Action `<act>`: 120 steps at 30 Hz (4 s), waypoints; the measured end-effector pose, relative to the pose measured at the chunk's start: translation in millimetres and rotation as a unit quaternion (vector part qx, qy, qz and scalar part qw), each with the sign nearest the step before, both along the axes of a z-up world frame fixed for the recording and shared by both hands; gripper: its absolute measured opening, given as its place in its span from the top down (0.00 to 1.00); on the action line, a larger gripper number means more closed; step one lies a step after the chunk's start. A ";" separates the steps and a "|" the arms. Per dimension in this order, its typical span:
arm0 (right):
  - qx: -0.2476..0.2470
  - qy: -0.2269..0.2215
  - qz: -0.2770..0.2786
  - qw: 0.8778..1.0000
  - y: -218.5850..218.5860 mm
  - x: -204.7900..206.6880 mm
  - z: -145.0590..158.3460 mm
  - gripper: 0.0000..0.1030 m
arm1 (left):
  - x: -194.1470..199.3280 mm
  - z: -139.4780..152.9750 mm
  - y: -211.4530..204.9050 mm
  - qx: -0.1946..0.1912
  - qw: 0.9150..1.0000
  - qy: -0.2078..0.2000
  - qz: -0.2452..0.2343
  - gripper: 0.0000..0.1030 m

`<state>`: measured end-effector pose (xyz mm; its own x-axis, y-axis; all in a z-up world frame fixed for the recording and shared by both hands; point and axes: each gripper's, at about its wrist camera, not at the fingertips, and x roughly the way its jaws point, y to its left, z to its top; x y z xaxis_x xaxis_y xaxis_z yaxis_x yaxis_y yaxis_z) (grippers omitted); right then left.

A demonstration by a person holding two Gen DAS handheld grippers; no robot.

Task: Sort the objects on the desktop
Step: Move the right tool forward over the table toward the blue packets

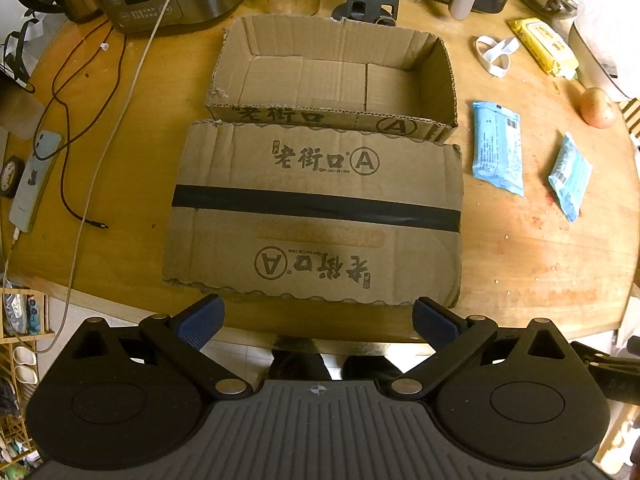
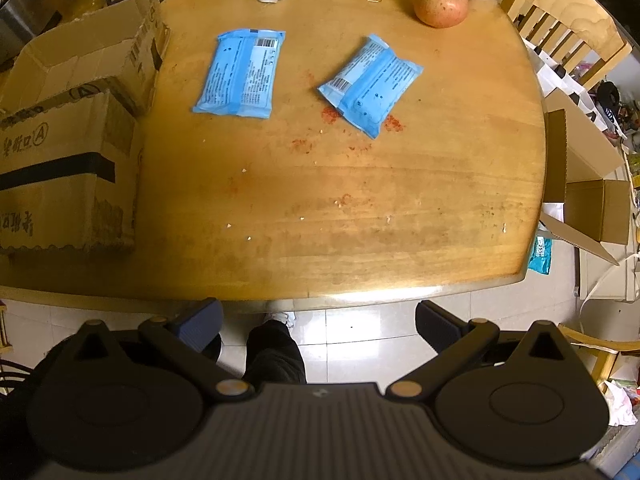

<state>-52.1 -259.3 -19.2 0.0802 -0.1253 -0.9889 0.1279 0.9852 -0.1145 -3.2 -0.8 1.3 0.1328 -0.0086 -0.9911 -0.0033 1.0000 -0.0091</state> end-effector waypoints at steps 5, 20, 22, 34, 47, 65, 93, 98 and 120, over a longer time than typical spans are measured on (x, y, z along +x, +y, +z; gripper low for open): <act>0.000 -0.004 0.000 1.000 -1.2 -3.4 0.0 0.00 | 0.0 3.8 2.8 -0.002 1.000 0.001 0.001 0.00; -0.003 -0.014 0.001 1.000 1.2 -1.8 1.1 0.00 | 0.6 3.1 5.4 -0.003 1.000 -0.001 0.001 0.00; -0.002 -0.012 0.001 1.000 1.7 2.5 4.7 0.00 | 0.1 3.0 3.8 -0.003 1.000 -0.002 -0.001 0.00; 0.001 -0.014 0.002 1.000 0.5 -3.0 2.3 0.00 | 1.9 2.2 0.1 -0.008 1.000 -0.005 -0.003 0.00; 0.002 -0.015 -0.014 1.000 -6.0 4.6 2.5 0.00 | 2.0 -0.1 -32.1 -0.009 0.998 -0.017 -0.059 0.00; 0.000 -0.028 -0.066 0.997 -34.2 -5.9 8.2 0.00 | 7.6 -0.3 -80.8 -0.010 0.990 -0.023 -0.140 0.00; -0.008 -0.034 -0.117 0.993 -73.9 -24.1 10.5 0.00 | 12.2 -3.2 -134.0 -0.015 0.981 -0.024 -0.194 0.00; -0.007 -0.037 -0.113 0.993 -75.5 -19.0 10.9 0.00 | 16.4 -3.7 -132.7 -0.015 0.982 -0.023 -0.189 0.00; 0.003 -0.051 -0.106 0.993 -83.2 19.6 9.8 0.00 | 26.0 -3.6 -137.2 -0.017 0.983 -0.020 -0.182 0.00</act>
